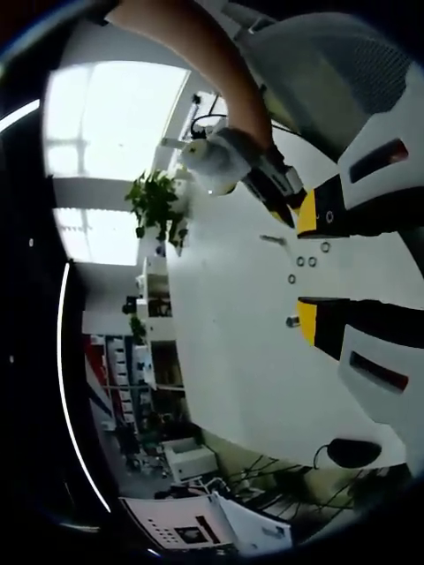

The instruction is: Place the washer onto the threaded stud by aligning its center hole with the stud, sliding it down to the base, and recovering from edge contact or off-axis alignment until the washer reaches the visible bottom stop.

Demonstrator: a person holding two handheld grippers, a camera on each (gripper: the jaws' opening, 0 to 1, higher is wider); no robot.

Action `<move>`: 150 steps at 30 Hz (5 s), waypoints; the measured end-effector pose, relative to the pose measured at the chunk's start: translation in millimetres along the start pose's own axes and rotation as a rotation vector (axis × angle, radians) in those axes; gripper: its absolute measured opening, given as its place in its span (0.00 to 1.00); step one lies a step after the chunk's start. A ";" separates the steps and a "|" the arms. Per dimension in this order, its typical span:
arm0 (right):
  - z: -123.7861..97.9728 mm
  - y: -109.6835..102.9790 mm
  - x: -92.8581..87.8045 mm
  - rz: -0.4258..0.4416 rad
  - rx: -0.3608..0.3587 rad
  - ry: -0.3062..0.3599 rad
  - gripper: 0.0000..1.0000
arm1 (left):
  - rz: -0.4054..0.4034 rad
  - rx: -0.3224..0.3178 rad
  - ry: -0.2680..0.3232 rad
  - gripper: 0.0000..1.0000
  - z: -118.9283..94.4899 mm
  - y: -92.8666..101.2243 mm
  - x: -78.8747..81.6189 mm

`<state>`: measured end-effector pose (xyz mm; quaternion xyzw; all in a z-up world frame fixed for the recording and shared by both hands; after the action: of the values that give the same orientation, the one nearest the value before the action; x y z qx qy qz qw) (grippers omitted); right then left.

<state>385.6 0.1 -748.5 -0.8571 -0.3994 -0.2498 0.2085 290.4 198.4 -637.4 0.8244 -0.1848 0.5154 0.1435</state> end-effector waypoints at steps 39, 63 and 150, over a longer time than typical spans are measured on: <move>47.3 -8.9 -3.4 -0.152 0.036 -0.187 0.30 | -0.027 -0.009 0.008 0.23 -1.4 -1.9 -0.5; 60.3 -9.0 19.0 -0.477 0.135 -0.412 0.16 | -0.033 -0.010 -0.007 0.23 -0.3 -1.6 -2.4; 17.4 26.6 -7.3 -0.403 0.024 -0.538 0.14 | -0.020 0.024 -0.050 0.19 0.0 -5.4 -7.1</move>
<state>407.1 -10.3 -770.7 -0.7936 -0.6045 -0.0462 0.0521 290.0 204.3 -644.1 0.8403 -0.1740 0.4956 0.1341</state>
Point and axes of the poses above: the point that each gripper's makers call its tool centre point, and the gripper's own axes: z roughly forward along the fingers, y roughly to its right, x roughly out of its top, the point moved 9 cm from there along -z, roughly backward along the fingers, and after that the axes turned 3 degrees about x, right-handed, at the moved point
